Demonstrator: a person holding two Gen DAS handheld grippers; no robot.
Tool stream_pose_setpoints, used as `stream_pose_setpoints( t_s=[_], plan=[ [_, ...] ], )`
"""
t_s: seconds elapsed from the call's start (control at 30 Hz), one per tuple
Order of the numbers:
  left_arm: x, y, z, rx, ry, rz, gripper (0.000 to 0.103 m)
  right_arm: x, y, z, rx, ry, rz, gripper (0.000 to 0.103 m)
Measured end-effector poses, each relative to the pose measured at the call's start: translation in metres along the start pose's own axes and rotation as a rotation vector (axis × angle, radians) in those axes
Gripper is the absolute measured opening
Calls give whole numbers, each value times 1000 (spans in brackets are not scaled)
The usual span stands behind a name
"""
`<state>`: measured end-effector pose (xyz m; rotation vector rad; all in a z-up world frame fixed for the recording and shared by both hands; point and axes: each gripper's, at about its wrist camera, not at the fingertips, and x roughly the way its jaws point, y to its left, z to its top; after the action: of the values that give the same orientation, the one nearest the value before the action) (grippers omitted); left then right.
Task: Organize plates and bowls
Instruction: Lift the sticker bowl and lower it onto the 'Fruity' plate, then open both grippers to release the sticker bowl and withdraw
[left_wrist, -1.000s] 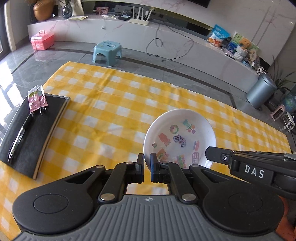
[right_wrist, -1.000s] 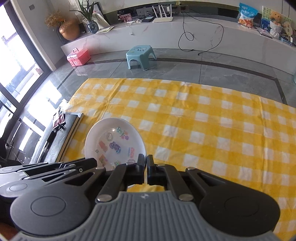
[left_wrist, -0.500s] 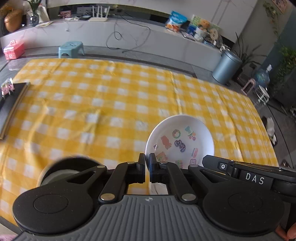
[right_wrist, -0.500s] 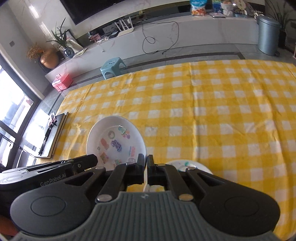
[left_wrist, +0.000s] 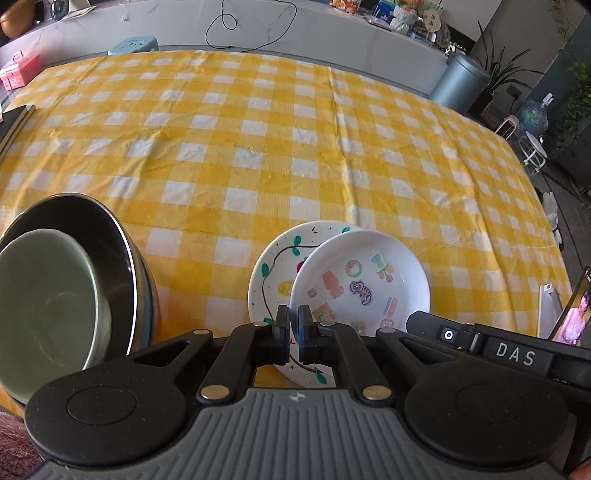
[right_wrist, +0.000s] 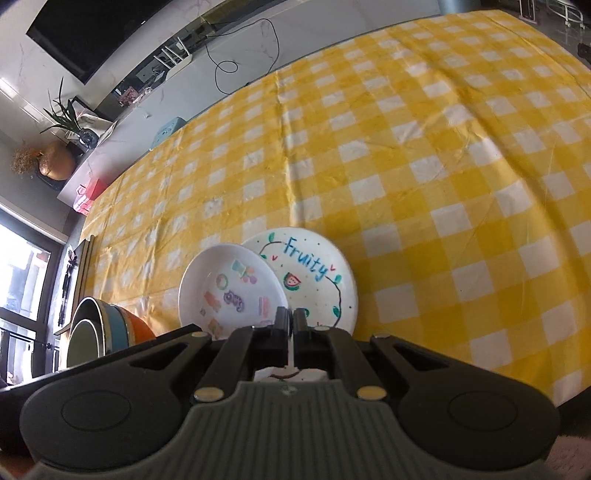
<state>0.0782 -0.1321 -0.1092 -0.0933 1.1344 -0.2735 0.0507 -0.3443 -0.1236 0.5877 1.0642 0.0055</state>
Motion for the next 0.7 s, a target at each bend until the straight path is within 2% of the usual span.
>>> stream_pose_setpoints(
  t_s=[0.7],
  plan=[
    [26, -7, 2, 20, 55, 22, 5, 25, -1, 4, -30, 35, -73, 0]
  ],
)
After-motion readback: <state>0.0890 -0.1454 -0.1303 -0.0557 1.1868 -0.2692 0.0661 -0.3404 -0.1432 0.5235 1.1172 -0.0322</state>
